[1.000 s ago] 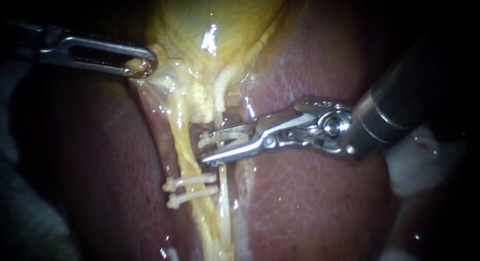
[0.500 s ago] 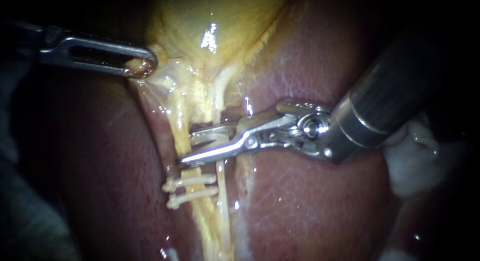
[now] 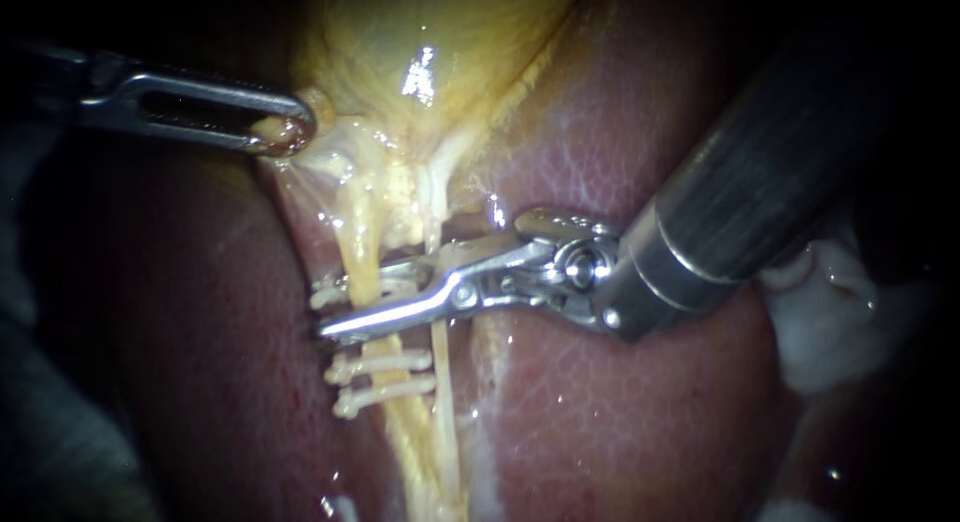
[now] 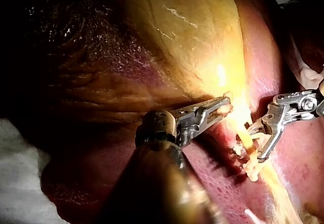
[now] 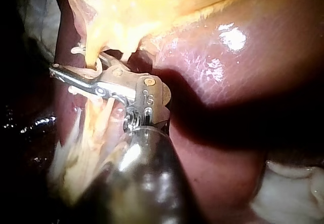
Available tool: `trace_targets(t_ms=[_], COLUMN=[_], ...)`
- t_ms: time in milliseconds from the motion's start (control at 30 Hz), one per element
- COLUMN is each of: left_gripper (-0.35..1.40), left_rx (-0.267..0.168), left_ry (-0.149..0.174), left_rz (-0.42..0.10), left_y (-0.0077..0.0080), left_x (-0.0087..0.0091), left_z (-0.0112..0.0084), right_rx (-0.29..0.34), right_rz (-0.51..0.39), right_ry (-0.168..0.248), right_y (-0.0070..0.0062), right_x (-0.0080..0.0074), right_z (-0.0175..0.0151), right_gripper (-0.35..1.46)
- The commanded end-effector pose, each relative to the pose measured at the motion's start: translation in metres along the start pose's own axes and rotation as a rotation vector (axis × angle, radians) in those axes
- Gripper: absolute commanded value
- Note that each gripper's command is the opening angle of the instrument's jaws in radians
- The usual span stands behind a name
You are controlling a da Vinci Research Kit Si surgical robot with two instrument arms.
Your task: Clipping third clip left tube
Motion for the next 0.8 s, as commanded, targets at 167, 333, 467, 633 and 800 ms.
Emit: trace_targets(t_ms=[167, 333, 467, 633, 800], left_gripper=[-0.35, -0.35, -0.35, -0.35, -0.35], left_rx=[0.0, 0.0, 0.0, 0.001, 0.001], left_ry=[0.0, 0.0, 0.0, 0.0, 0.0], left_rz=[0.0, 0.0, 0.0, 0.0, 0.0], left_y=[0.0, 0.0, 0.0, 0.0, -0.0001], left_x=[0.0, 0.0, 0.0, 0.0, 0.0], left_z=[0.0, 0.0, 0.0, 0.0, 0.0], right_rx=[0.021, 0.029, 0.033, 0.035, 0.036], right_rz=[0.005, 0.015, 0.021, 0.023, 0.023], right_ry=[0.015, 0.016, 0.019, 0.019, 0.017], right_y=[-0.0011, -0.0026, -0.0033, -0.0036, -0.0037], right_x=[0.0009, 0.0022, 0.003, 0.0032, 0.0031], right_z=[0.0, -0.0002, -0.0004, -0.0006, -0.0009], right_gripper=[0.45, 0.43, 0.41, 0.32, 0.1])
